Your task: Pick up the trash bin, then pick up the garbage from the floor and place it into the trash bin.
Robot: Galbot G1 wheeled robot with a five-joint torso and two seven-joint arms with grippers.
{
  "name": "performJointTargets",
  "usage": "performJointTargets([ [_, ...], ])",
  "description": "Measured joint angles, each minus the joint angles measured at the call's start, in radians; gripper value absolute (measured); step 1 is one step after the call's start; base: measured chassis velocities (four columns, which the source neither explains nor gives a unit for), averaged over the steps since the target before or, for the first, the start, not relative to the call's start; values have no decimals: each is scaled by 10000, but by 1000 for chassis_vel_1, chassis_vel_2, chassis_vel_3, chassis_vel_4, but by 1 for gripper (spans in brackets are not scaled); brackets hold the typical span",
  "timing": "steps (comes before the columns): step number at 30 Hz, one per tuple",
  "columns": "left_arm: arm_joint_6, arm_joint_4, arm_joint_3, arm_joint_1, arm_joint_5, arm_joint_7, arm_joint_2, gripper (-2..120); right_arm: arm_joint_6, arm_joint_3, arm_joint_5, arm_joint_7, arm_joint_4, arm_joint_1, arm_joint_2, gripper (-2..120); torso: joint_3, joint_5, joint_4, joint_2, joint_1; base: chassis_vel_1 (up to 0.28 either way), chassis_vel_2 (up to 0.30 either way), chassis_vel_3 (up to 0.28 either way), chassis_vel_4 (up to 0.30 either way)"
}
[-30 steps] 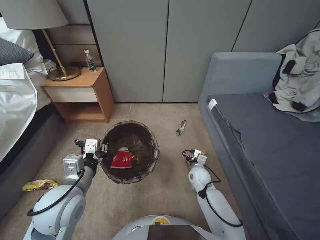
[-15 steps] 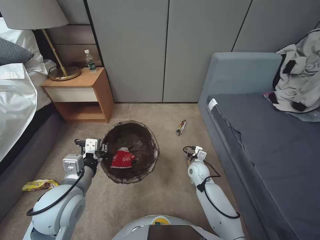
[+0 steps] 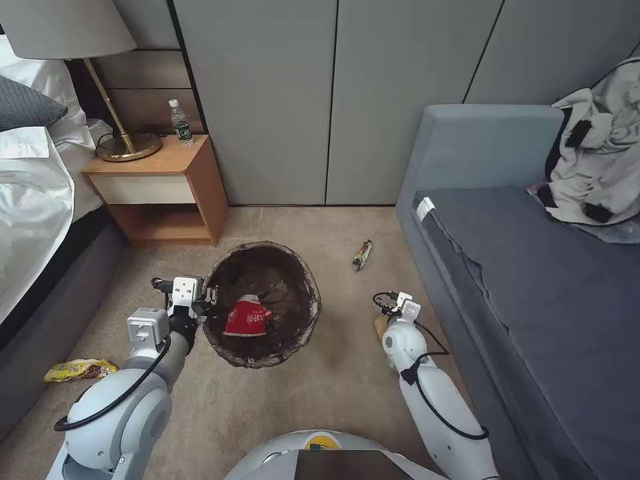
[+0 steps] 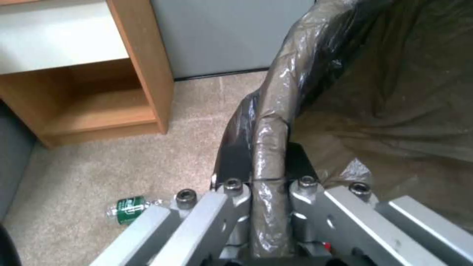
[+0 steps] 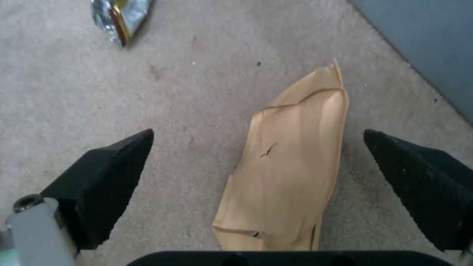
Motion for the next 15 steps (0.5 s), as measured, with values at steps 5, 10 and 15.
performJointTargets([
  [5, -3, 0, -19, -5, 0, 0, 14, 3, 34, 14, 38, -208, -612, 241, 96, 100, 0, 0, 2, 0, 0, 0, 0, 0, 0],
  [10, -6, 0, -15, -17, 0, 3, 27, 3, 190, 50, 230, -365, -1226, 449, 161, 100, 0, 0, 0, 0, 0, 0, 0, 0, 0],
  [15, -6, 0, -11, -19, 0, 12, 40, 3, 379, 88, 415, -330, -1580, 548, 154, 100, 0, 0, 0, 0, 0, 0, 0, 0, 0],
])
